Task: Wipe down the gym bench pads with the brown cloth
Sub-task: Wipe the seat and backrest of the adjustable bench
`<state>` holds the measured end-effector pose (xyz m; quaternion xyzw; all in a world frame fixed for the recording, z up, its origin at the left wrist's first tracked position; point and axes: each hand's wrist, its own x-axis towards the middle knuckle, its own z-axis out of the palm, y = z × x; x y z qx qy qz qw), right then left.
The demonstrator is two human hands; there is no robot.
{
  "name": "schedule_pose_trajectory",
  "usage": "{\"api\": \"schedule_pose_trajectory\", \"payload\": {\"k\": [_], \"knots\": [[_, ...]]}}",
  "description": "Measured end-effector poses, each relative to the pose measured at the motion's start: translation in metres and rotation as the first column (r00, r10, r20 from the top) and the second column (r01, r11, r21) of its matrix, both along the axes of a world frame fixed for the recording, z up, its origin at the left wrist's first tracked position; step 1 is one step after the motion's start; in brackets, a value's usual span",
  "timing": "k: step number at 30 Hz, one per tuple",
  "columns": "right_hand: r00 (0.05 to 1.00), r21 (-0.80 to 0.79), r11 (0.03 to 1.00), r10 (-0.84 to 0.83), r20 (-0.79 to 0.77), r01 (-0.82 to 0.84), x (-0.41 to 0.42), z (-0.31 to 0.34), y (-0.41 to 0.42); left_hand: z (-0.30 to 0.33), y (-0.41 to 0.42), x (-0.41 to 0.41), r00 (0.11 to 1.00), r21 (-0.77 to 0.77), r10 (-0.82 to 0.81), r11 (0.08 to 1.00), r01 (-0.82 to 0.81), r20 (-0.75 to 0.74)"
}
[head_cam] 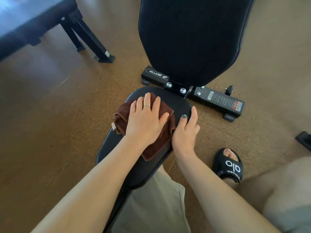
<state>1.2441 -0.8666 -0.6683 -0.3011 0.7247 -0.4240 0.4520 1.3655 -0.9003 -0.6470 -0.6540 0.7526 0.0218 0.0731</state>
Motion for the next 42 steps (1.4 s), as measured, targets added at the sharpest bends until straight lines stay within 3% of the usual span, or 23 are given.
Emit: {"api": "schedule_pose_trajectory", "payload": {"k": [7, 12, 17, 25, 32, 36, 42], "knots": [[0.999, -0.01, 0.999, -0.032, 0.017, 0.032, 0.002, -0.004, 0.002, 0.014, 0.11, 0.035, 0.997, 0.041, -0.075, 0.996, 0.076, -0.033], [0.999, -0.023, 0.999, -0.036, -0.012, 0.036, 0.004, -0.009, 0.001, 0.005, 0.049, 0.031, 0.984, 0.025, -0.154, 0.987, 0.157, -0.095], [1.0, -0.025, 1.0, 0.008, 0.005, -0.007, -0.002, -0.003, 0.003, -0.001, -0.022, 0.007, 0.998, 0.005, -0.002, 1.0, 0.002, -0.064], [0.998, 0.002, 0.999, -0.048, 0.028, 0.048, 0.005, 0.0, 0.004, 0.023, 0.114, 0.038, 0.996, 0.113, -0.059, 0.991, 0.067, -0.072], [0.998, -0.032, 0.998, -0.055, -0.014, 0.054, 0.006, -0.009, 0.002, 0.004, 0.034, 0.033, 0.979, 0.017, -0.163, 0.986, 0.166, -0.121], [1.0, -0.026, 1.0, -0.015, 0.001, 0.015, 0.001, -0.003, 0.003, -0.003, -0.037, 0.014, 0.995, -0.002, -0.05, 0.999, 0.05, -0.089], [0.999, -0.043, 0.998, -0.048, 0.005, 0.048, 0.005, -0.001, 0.005, 0.011, 0.05, 0.025, 0.981, 0.016, -0.113, 0.993, 0.117, -0.157]]}}
